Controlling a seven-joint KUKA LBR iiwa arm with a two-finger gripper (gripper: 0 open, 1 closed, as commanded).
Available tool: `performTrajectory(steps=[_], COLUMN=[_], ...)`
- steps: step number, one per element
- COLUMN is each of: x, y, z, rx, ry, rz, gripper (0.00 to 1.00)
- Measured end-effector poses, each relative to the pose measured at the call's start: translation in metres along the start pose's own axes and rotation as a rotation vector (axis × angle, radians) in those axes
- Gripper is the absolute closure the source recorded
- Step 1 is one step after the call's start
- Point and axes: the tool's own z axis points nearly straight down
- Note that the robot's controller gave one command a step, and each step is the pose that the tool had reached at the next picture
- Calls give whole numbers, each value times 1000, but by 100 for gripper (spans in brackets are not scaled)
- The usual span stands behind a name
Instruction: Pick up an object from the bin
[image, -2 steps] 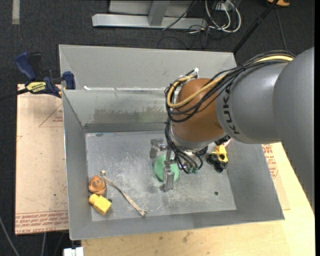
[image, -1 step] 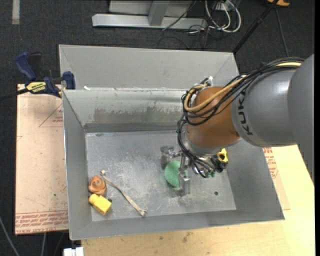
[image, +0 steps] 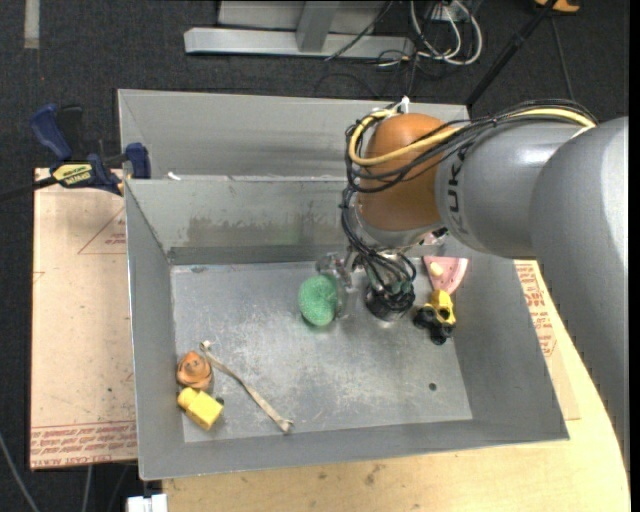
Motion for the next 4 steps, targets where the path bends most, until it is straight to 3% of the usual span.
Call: performTrajectory(steps=[1,2,3,4], x=[0,6,11,15], y=[0,-36,-24,-24], z=[0,-55,-74,-109], rx=[0,-1,3,-1], ry=[0,5,-2,3], rz=[0,16,23,-17], gripper=[100,100,100,100])
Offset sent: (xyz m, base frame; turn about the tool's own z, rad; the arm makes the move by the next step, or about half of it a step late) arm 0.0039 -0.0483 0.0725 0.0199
